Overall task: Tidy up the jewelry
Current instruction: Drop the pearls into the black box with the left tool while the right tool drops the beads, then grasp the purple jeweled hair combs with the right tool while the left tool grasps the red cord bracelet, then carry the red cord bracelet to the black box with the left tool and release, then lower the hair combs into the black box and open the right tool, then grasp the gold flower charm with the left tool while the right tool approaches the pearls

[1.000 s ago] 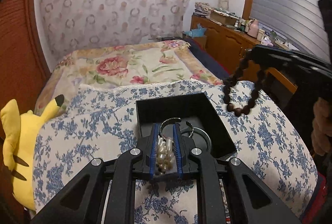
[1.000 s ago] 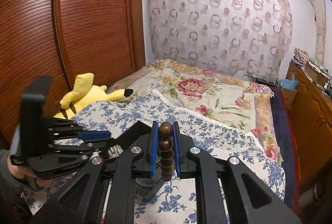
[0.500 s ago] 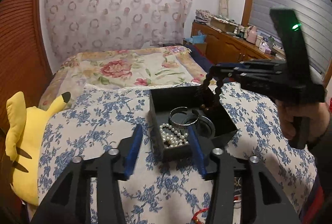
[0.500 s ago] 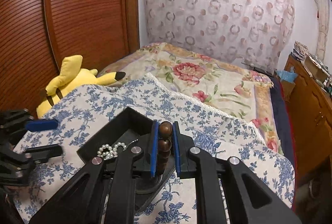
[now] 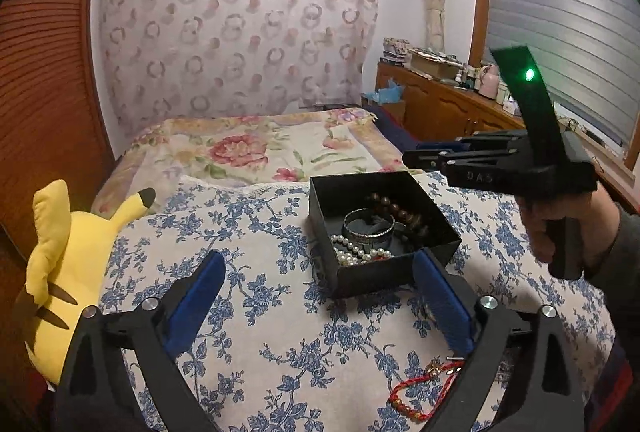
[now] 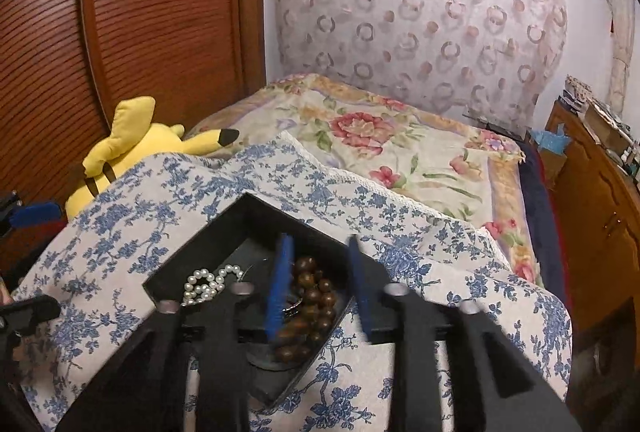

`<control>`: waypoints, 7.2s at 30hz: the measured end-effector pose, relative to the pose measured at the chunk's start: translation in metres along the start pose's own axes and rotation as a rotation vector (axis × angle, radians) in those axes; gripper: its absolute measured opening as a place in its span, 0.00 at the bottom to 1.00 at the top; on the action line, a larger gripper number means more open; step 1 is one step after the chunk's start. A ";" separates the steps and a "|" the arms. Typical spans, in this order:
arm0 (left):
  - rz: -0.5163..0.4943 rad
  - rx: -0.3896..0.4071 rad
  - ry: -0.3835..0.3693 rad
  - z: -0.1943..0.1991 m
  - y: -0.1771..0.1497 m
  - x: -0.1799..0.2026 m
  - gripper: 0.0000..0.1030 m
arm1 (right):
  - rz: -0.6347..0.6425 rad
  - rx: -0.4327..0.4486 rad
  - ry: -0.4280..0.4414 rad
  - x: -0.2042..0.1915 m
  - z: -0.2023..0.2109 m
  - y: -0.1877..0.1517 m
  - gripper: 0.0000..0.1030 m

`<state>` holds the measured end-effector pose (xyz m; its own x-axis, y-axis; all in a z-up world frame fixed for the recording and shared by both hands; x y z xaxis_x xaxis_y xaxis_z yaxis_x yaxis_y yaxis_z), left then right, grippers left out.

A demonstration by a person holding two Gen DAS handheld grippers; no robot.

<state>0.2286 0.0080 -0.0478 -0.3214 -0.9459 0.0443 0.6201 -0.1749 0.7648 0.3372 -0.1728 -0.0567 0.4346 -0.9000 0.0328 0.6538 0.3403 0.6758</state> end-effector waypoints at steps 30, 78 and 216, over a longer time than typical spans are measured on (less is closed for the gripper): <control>-0.019 -0.048 -0.067 0.014 -0.067 0.049 0.91 | 0.036 -0.075 0.144 -0.058 0.100 -0.189 0.68; -0.095 -0.313 -0.105 -0.028 -0.105 0.054 0.35 | 0.114 -0.120 0.077 -0.050 0.104 -0.215 0.58; -0.114 -0.259 -0.113 -0.028 -0.097 0.083 0.52 | -0.090 -0.084 0.064 -0.043 0.109 -0.225 0.58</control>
<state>0.1618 -0.0614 -0.1357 -0.4682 -0.8822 0.0502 0.7327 -0.3559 0.5800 0.1043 -0.2405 -0.1298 0.4084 -0.9098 -0.0742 0.7406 0.2827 0.6096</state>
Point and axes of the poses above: each gripper's, at about its wrist camera, not at the fingertips, and z roughly against the way its jaws point, x to its right, y to its top, the point moved 5 cm from there along -z, roughly the way its jaws point, and after that the axes turned 5 degrees about -x, right-handed, at the moved point
